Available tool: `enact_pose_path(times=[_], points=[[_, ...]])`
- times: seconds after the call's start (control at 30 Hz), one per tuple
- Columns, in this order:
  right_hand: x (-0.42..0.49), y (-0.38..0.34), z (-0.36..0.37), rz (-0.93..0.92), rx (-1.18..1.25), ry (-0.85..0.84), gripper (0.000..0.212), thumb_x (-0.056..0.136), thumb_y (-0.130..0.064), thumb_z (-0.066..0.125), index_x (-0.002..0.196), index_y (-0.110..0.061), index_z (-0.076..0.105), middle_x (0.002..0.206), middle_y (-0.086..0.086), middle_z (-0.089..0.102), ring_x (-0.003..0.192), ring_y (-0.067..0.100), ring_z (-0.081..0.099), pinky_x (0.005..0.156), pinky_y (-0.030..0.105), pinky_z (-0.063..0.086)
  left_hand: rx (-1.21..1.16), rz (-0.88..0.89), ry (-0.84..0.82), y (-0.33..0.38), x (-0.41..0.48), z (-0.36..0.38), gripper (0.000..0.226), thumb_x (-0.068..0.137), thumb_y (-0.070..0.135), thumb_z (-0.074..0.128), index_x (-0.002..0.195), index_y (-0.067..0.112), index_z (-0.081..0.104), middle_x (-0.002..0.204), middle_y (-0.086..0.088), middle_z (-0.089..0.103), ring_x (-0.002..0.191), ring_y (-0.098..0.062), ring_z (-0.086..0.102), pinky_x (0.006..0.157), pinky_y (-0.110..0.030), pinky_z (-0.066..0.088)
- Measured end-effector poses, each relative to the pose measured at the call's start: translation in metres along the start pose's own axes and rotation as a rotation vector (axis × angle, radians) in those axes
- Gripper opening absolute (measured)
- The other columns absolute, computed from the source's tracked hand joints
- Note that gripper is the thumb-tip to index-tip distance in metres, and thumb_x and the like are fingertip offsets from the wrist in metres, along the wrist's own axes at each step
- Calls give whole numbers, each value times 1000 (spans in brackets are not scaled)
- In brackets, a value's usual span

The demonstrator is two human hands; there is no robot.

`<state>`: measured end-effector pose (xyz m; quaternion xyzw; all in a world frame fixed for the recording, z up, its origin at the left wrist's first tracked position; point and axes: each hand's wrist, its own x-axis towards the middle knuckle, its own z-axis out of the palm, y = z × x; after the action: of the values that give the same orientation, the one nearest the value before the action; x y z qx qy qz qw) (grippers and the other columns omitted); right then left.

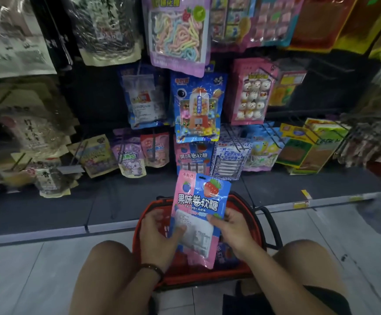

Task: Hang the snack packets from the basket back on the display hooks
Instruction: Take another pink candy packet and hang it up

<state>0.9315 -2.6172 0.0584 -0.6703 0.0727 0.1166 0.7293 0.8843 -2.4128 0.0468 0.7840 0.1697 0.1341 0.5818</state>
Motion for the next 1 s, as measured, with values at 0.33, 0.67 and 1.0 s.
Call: enact_pose_path(times=[0.33,0.67,1.0], points=[[-7,0,40,-167,-344,-249,19,94,-28,77,108,-41,81,106,-13,81,101,10,77,89,27,61,-262,-61,-236,-3,-5,10,31,97,2,68,126,12,67,117,7,78,113,-15,72,91,-20,56],[44,-11,-9,-82,-135,5,14,99,-13,73,112,-17,78,100,8,82,86,20,78,75,34,60,-323,-181,-265,0,8,8,31,98,3,67,126,16,68,117,2,79,111,-15,73,94,-28,57],[80,-18,-29,-154,-117,44,14,98,-9,74,104,-19,81,97,-1,84,88,13,79,74,19,59,-83,-157,-264,13,75,25,8,95,22,75,96,19,82,99,-1,82,93,-12,75,95,-43,60]])
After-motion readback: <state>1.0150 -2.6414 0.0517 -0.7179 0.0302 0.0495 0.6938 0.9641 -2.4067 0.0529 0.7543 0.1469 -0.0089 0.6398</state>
